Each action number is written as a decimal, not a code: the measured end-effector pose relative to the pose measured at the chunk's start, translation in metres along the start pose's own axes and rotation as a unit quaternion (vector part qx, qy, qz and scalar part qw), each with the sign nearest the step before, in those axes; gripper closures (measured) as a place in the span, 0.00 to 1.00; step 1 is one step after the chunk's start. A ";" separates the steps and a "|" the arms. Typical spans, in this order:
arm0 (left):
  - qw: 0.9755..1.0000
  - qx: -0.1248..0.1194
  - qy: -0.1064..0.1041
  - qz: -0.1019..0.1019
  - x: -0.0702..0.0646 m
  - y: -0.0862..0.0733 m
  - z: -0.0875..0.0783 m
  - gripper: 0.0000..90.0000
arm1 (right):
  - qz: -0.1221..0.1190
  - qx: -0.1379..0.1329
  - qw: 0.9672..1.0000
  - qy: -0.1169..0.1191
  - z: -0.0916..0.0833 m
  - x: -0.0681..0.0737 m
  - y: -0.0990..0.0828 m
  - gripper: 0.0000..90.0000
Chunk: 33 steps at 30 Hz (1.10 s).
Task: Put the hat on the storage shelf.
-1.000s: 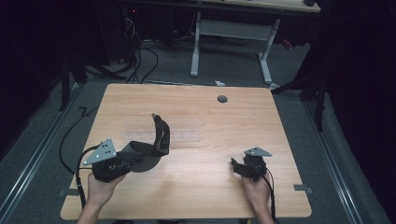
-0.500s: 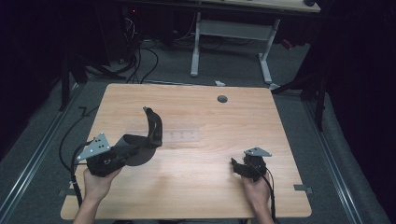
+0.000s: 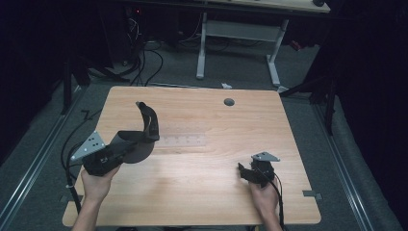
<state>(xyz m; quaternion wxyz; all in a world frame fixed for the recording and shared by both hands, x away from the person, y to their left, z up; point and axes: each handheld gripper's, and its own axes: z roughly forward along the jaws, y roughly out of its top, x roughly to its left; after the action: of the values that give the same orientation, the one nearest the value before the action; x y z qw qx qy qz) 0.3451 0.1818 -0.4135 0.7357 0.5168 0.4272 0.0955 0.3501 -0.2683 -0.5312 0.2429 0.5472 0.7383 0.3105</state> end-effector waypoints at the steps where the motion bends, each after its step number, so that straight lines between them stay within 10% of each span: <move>1: 1.000 0.000 0.002 0.003 0.000 0.000 0.000 0.95 | 0.000 0.000 1.000 0.000 0.000 0.000 0.000 0.37; 22: 0.997 -0.044 0.060 0.016 0.029 0.013 0.009 0.95 | 0.000 0.000 1.000 0.000 0.000 0.000 0.000 0.37; 33: 0.991 -0.049 0.114 0.051 0.050 0.014 0.025 0.95 | -0.001 0.000 1.000 0.001 0.000 0.000 0.000 0.37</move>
<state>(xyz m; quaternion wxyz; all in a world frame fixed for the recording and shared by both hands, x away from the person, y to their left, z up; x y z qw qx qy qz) 0.3985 0.2003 -0.4260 0.7013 0.4865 0.4761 0.2117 0.3500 -0.2683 -0.5312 0.2424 0.5467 0.7389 0.3105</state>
